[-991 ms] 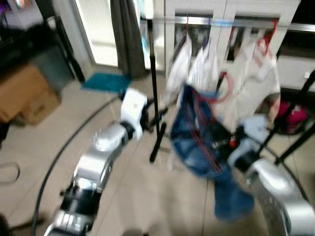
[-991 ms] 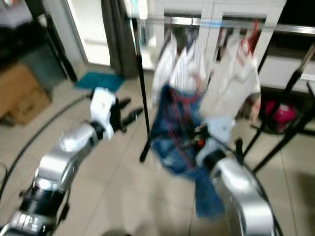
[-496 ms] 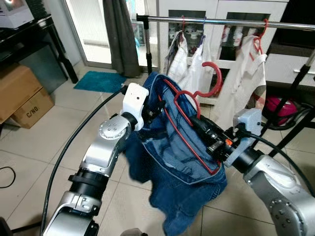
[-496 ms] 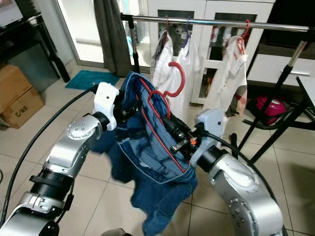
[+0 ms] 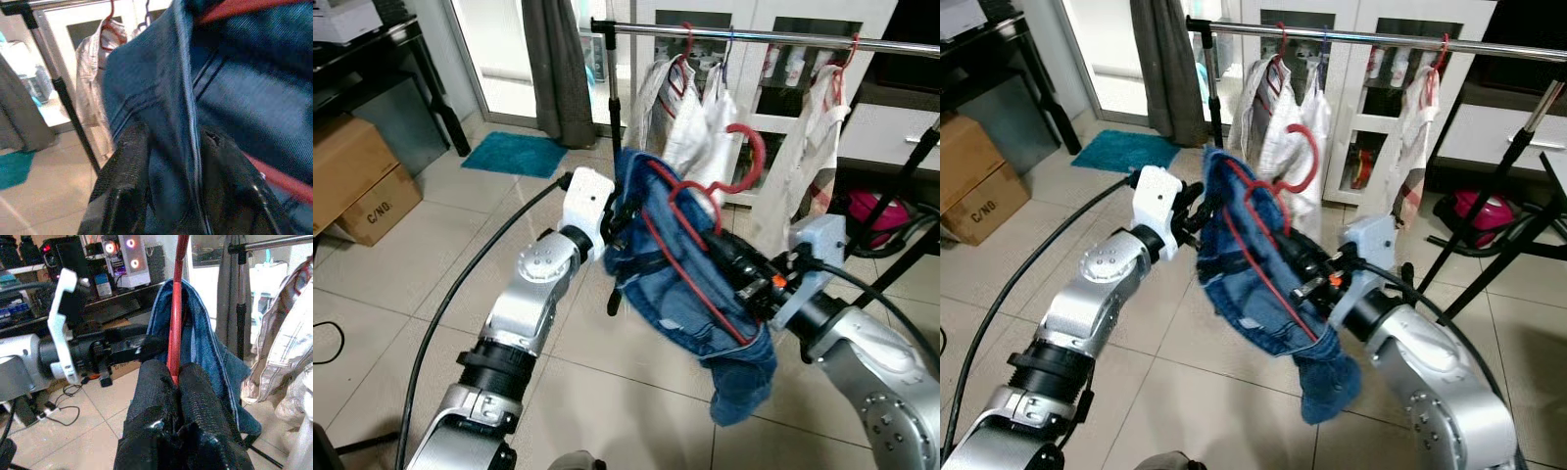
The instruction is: Hang hanger
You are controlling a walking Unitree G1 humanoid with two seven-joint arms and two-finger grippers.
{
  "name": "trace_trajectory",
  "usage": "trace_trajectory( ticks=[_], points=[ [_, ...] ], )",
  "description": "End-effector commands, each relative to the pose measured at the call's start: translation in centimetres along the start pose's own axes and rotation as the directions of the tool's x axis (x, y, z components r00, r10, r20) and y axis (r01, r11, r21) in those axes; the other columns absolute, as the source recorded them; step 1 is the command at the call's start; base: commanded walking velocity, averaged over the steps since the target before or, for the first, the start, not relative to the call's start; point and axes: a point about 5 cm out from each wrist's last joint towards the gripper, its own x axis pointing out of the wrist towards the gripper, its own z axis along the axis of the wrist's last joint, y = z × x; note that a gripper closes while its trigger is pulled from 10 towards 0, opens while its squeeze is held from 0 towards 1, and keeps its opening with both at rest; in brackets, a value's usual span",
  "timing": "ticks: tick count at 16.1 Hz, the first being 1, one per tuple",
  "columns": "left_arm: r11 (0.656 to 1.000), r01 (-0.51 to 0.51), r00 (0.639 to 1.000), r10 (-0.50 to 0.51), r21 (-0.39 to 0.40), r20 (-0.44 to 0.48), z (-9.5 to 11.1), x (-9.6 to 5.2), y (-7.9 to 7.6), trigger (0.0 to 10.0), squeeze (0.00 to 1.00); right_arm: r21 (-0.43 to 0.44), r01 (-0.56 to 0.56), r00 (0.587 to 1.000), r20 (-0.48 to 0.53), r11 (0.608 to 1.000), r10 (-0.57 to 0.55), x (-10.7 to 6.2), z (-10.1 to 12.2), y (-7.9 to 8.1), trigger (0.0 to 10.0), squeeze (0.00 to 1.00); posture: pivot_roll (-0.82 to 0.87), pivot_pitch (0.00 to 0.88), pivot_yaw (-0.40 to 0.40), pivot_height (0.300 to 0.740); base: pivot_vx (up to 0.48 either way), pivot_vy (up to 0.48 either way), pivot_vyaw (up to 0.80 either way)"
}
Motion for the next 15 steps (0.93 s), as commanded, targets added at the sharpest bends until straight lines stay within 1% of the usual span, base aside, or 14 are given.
trace_trajectory(
  ticks=[1, 4, 7, 12, 13, 15],
  points=[
    [1.000, -0.018, 1.000, 0.018, 0.022, 0.019, 0.4, -0.1, 0.0, 0.0, 0.00, 0.004, -0.014, 0.999, 0.043, 1.000, 0.014, -0.3, 0.7, 0.1, 0.0, 0.00, 0.04, 0.000, 0.050, 0.740, 0.000, 0.000, 0.00],
    [0.999, -0.047, 0.999, 0.047, 0.018, 0.024, 0.6, -0.3, 0.5, 0.0, 0.00, 0.016, -0.013, 0.999, 0.041, 1.000, 0.013, -0.6, 0.6, 0.4, 0.0, 0.00, 0.03, 0.000, 0.063, 0.740, 0.000, 0.000, 0.00],
    [1.000, -0.029, 0.999, 0.028, 0.005, 0.025, 0.5, -0.5, 0.4, 0.0, 0.00, 0.007, 0.006, 1.000, 0.025, 1.000, -0.006, -0.4, 0.1, 0.3, 0.0, 0.00, 0.02, 0.000, 0.073, 0.740, 0.000, 0.000, 0.00],
    [1.000, -0.023, 0.999, 0.023, -0.011, 0.033, 0.7, -1.1, 0.9, 0.0, 0.00, -0.026, 0.043, 0.999, -0.003, 0.999, -0.043, -0.2, -0.3, -0.2, 0.0, 0.00, 0.03, 0.000, 0.070, 0.740, 0.000, 0.000, 0.00],
    [1.000, -0.014, 0.999, 0.015, -0.020, 0.032, 0.7, -1.5, 1.1, 0.0, 0.00, -0.037, 0.050, 0.999, -0.017, 0.998, -0.051, -0.2, -0.4, -0.4, 0.0, 0.00, 0.03, 0.000, 0.070, 0.740, 0.000, 0.000, 0.00],
    [0.997, 0.072, 0.997, -0.071, -0.035, 0.044, 1.0, -2.2, 1.0, 0.0, 0.00, -0.074, 0.057, 0.996, -0.064, 0.996, -0.062, -0.5, -0.8, -0.9, 0.0, 0.00, 0.03, 0.000, 0.074, 0.740, 0.000, 0.000, 0.00]
  ],
)
